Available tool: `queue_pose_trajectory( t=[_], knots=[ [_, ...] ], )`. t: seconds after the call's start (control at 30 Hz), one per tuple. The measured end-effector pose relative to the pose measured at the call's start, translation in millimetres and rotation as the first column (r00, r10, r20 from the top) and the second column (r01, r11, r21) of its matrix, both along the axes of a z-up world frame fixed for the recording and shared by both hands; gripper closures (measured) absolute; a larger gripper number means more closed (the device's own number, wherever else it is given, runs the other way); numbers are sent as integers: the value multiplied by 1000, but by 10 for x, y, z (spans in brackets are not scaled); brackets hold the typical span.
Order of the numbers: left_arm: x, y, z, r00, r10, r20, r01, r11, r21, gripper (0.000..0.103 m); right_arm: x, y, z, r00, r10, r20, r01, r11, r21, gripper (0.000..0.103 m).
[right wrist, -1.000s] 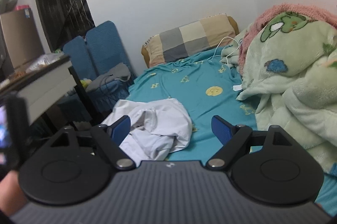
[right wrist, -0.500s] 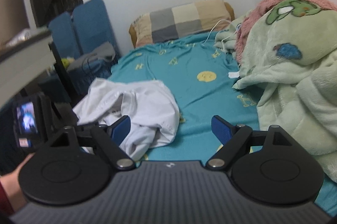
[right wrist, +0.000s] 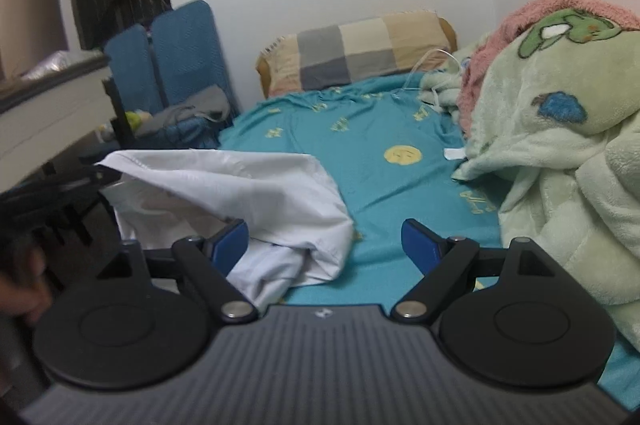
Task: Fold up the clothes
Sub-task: 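Grasp the T-shirt edge with the left gripper while the right gripper grasps another edge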
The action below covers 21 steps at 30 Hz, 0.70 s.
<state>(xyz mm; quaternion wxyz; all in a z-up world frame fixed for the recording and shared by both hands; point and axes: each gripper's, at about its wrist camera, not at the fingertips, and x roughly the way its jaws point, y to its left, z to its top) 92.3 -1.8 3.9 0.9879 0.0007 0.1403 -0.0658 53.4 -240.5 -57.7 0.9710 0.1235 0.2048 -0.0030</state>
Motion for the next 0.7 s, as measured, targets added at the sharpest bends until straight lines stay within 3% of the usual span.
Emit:
queue_pose_trajectory(
  t=[0.13,0.33,0.5,0.7],
  knots=[
    [-526,10,199,995,-97,1,97,995,-28,98,-153,36,73,998,55,32,-56,998,40,18],
    [-1067,191,293,985,-167,35,170,981,-96,98,-336,253,64,987,160,-28,-154,977,148,18],
    [-1059,504,308,983,-174,51,181,956,-229,98,-212,574,94,975,216,-50,-208,971,120,18],
    [-852,830,249,989,-149,-2,143,950,-277,98,86,739,180,970,242,0,-237,948,212,18]
  ],
)
